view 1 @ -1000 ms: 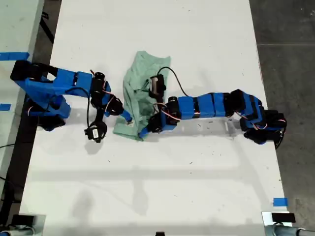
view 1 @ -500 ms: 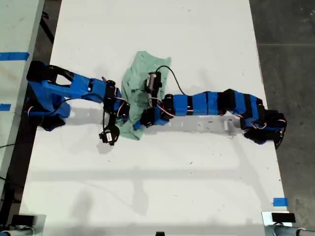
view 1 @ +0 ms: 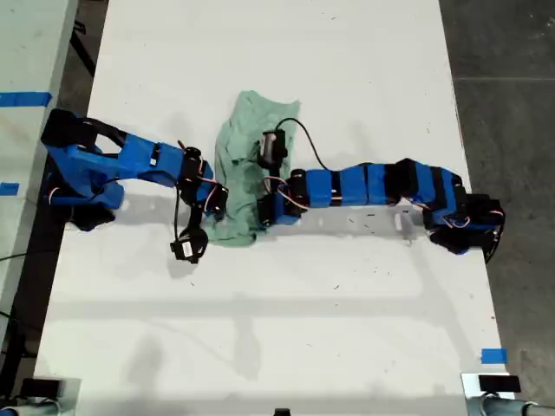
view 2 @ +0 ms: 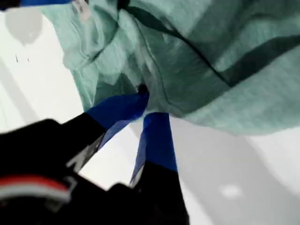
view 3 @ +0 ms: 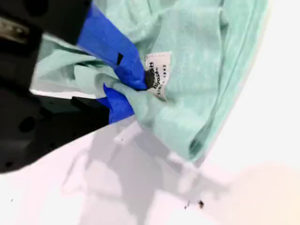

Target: Fold tshirt

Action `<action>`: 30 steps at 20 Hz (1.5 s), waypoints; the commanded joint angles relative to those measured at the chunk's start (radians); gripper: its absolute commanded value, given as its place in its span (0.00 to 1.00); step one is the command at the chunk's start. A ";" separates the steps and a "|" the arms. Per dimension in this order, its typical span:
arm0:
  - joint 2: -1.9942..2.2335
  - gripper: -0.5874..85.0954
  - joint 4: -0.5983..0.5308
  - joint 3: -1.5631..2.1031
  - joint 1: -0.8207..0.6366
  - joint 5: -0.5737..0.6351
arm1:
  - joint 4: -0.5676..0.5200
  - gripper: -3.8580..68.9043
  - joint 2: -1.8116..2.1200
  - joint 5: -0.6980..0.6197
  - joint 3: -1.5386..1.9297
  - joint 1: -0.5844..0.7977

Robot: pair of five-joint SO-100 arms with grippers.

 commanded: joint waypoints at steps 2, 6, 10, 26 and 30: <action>0.028 0.01 0.238 -0.321 0.160 -0.031 | 0.160 0.03 0.210 0.028 -0.006 -0.141; -0.353 0.01 0.436 -0.968 0.291 -0.003 | 0.209 0.03 0.324 0.089 -0.006 -0.305; -0.476 0.01 0.267 -1.080 0.371 -0.026 | 0.195 0.03 0.331 0.187 -0.006 -0.439; -0.179 0.01 0.497 -1.071 0.074 0.295 | 0.367 0.03 0.643 -0.153 0.074 -0.098; -0.167 0.01 0.511 -1.019 -0.221 0.557 | 0.342 0.03 0.710 -0.433 0.189 0.160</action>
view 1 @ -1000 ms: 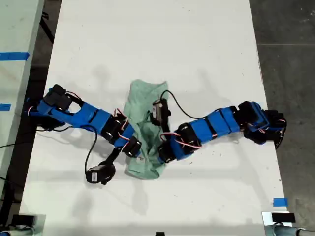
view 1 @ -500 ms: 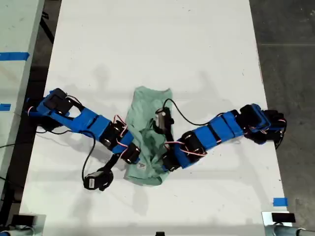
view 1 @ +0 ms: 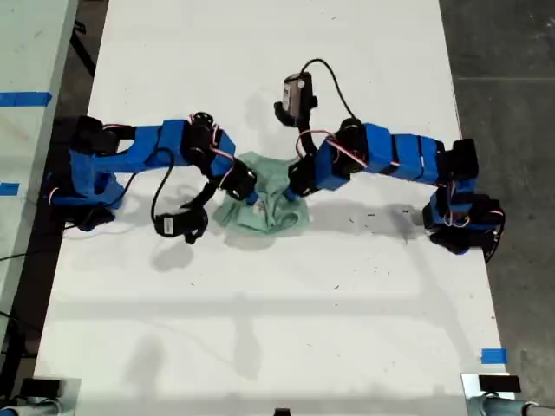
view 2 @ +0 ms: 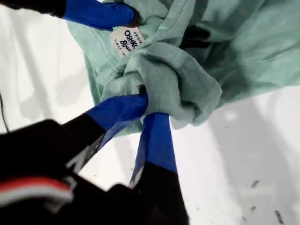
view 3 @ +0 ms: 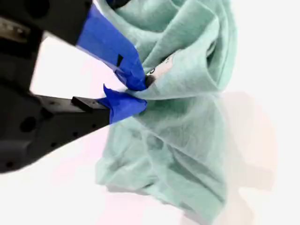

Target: Fold tshirt

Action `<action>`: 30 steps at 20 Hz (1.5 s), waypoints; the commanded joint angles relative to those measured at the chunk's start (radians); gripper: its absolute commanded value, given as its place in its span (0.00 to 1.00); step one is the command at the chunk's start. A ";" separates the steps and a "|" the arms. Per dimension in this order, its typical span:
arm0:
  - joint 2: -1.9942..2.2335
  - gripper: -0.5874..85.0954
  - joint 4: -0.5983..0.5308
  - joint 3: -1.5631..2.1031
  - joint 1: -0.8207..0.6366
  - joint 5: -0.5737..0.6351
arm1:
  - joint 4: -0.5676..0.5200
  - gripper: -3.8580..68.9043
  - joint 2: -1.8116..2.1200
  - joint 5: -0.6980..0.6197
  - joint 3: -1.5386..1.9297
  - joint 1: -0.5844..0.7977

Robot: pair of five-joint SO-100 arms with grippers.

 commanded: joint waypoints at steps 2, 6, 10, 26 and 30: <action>0.003 0.01 -0.037 0.028 -0.256 0.179 | -0.115 0.03 0.094 -0.209 0.150 0.186; -0.261 0.01 -0.133 0.020 -0.433 0.219 | -0.459 0.03 0.048 -0.268 0.512 0.321; -0.371 0.20 -0.110 -0.015 -0.523 0.189 | -0.476 0.27 -0.097 -0.209 0.514 0.382; 0.973 0.18 0.043 0.853 -0.430 0.015 | -0.055 0.49 0.825 0.103 0.804 0.299; 1.436 0.13 -0.037 1.370 -0.377 -0.156 | -0.170 0.45 1.146 0.265 1.167 0.210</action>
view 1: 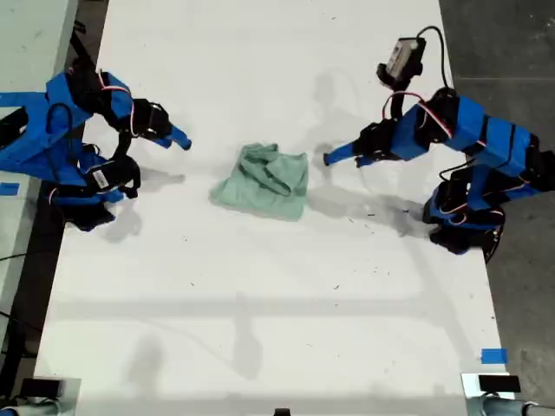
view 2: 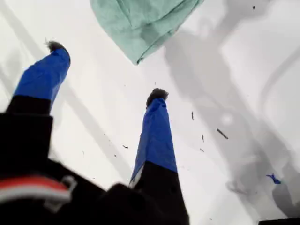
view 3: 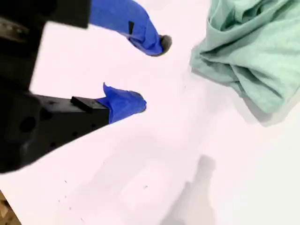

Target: Fold tshirt

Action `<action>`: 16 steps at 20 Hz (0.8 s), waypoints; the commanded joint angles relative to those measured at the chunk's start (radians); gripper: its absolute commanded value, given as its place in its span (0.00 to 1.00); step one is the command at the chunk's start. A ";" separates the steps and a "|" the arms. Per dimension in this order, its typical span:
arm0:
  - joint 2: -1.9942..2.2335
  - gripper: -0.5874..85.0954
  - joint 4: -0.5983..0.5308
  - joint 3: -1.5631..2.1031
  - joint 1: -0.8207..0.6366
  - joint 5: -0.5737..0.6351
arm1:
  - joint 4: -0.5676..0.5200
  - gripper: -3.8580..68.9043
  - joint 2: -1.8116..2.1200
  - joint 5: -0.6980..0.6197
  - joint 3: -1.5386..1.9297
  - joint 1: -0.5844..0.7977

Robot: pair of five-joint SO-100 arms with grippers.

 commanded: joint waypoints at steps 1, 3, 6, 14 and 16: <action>0.336 0.12 -0.041 0.308 0.044 -0.118 | -0.112 0.41 0.278 0.126 0.245 -0.055; 0.591 0.11 -0.025 0.511 0.058 -0.186 | -0.193 0.33 0.549 0.218 0.502 -0.098; 0.960 0.08 -0.074 0.761 0.091 -0.209 | -0.204 0.28 0.910 0.357 0.815 -0.183; 0.956 0.07 -0.150 1.081 0.127 -0.270 | -0.273 0.26 1.121 0.541 1.175 -0.268; 0.957 0.08 -0.106 1.081 0.114 -0.270 | -0.273 0.26 1.121 0.486 1.175 -0.252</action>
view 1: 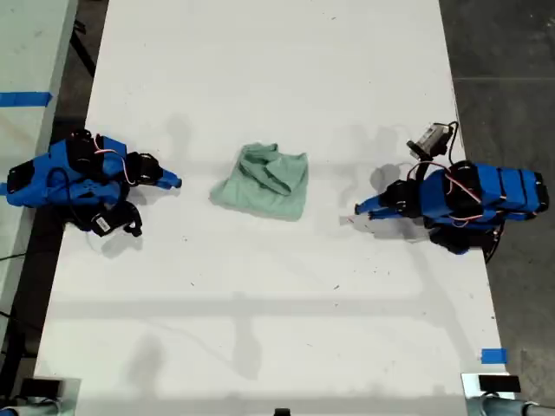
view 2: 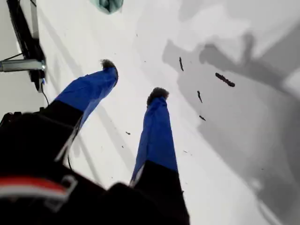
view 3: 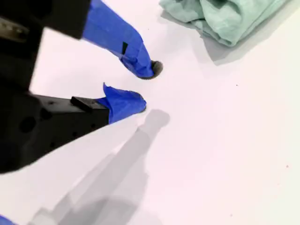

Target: Fold tshirt

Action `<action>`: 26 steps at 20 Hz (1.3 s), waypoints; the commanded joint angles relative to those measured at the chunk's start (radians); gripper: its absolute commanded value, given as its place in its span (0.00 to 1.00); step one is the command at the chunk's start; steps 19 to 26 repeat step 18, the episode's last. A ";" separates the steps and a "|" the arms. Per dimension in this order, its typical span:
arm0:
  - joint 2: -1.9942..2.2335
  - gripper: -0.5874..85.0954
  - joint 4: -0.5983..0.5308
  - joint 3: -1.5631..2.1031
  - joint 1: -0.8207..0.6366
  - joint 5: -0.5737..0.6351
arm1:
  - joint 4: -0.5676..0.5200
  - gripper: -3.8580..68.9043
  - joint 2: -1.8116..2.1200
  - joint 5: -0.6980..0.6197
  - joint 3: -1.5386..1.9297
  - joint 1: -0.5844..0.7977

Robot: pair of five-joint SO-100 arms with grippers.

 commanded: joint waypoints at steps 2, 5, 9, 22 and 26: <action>-0.006 0.08 0.064 0.003 0.011 -0.003 | -0.032 0.26 0.000 -0.311 -0.006 0.014; -0.006 0.08 0.064 0.003 0.032 -0.003 | -0.018 0.24 0.002 -0.653 -0.011 0.006; -0.006 0.08 0.064 0.003 0.038 -0.003 | -0.018 0.22 0.002 -0.653 -0.011 0.006; -0.006 0.08 0.064 0.003 0.038 -0.003 | -0.018 0.20 0.002 -0.653 -0.011 0.006; -0.006 0.08 0.064 0.003 0.038 -0.003 | -0.018 0.20 0.002 -0.653 -0.011 0.006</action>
